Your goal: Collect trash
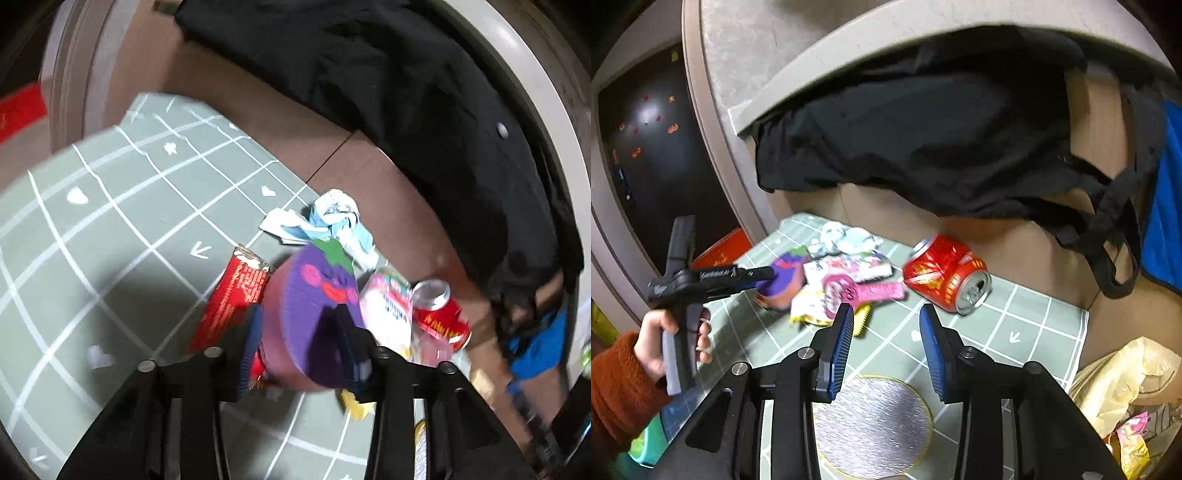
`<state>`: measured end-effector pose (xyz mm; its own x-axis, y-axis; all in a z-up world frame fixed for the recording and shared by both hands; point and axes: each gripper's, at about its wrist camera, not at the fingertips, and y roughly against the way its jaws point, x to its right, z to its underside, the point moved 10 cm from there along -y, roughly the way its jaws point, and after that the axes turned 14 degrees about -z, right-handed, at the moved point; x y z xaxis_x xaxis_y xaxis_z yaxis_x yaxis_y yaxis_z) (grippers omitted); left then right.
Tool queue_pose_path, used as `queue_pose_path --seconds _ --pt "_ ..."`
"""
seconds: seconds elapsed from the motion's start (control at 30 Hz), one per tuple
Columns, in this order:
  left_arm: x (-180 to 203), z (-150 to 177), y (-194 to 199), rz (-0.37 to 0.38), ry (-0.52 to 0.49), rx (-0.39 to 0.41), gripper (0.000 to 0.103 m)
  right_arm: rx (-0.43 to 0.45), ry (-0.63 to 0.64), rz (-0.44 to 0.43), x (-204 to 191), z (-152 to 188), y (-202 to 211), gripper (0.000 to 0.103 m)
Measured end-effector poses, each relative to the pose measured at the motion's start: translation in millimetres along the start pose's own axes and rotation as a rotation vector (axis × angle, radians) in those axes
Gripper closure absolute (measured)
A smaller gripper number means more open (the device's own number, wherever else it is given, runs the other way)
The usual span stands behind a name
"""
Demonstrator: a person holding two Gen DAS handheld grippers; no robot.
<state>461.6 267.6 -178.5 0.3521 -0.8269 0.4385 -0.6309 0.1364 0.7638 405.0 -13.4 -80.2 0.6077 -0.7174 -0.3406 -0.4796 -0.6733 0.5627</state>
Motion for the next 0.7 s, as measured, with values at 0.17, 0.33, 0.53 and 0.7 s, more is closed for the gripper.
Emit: queue_pose_path --seconds 0.17,0.33,0.53,0.7 --pt "36 1 3 0.025 -0.083 0.031 0.060 -0.021 -0.047 -0.023 14 13 -10 0.067" --pt "94 9 30 0.084 -0.254 0.122 0.060 -0.025 -0.058 -0.020 24 21 -12 0.067" --pt "127 19 32 0.108 -0.311 0.116 0.060 -0.017 -0.078 -0.020 34 28 -5 0.067" --pt "124 24 24 -0.023 -0.333 0.144 0.053 -0.008 -0.078 0.002 43 33 5 0.067"
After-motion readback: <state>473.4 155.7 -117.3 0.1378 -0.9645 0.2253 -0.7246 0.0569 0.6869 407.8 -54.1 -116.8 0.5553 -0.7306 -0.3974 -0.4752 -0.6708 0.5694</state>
